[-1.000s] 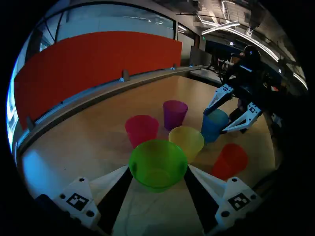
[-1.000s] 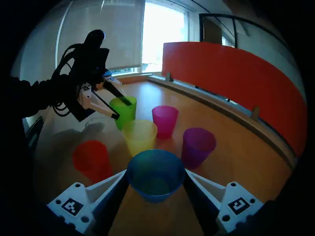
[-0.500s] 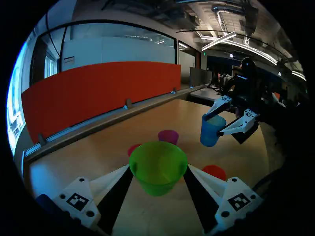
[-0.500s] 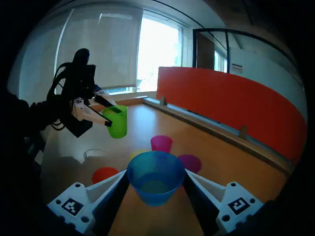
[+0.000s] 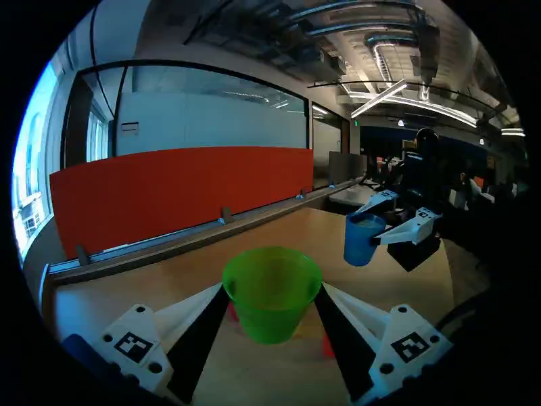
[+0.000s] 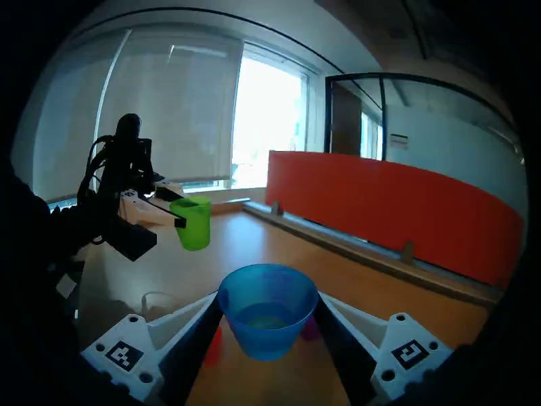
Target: Pour water
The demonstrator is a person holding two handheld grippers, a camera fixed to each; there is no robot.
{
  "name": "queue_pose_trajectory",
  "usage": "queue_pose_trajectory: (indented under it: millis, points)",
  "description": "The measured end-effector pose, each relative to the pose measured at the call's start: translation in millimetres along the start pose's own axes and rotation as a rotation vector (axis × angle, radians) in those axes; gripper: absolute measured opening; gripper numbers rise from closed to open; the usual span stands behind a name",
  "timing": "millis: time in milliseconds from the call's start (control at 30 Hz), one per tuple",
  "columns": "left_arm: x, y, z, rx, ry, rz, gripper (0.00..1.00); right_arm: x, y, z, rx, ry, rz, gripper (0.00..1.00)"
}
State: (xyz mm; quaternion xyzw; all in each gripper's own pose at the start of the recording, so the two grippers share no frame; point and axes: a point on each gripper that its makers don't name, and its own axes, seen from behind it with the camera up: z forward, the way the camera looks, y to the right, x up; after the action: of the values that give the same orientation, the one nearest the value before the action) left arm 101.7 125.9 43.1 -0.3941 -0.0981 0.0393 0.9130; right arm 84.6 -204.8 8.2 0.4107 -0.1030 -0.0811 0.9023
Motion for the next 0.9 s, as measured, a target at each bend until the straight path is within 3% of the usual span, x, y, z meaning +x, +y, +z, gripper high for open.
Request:
queue_pose_trajectory:
  millis: [467,900]
  points:
    - [22.9,9.7,-9.3,0.002,0.091,-0.029,0.86,40.1,-6.6,-8.7,-0.021,0.14,0.003,0.92]
    - [36.4,17.7,-13.9,-0.011,0.151,-0.046,0.86,55.0,-11.2,-9.6,-0.024,0.194,-0.002,0.92]
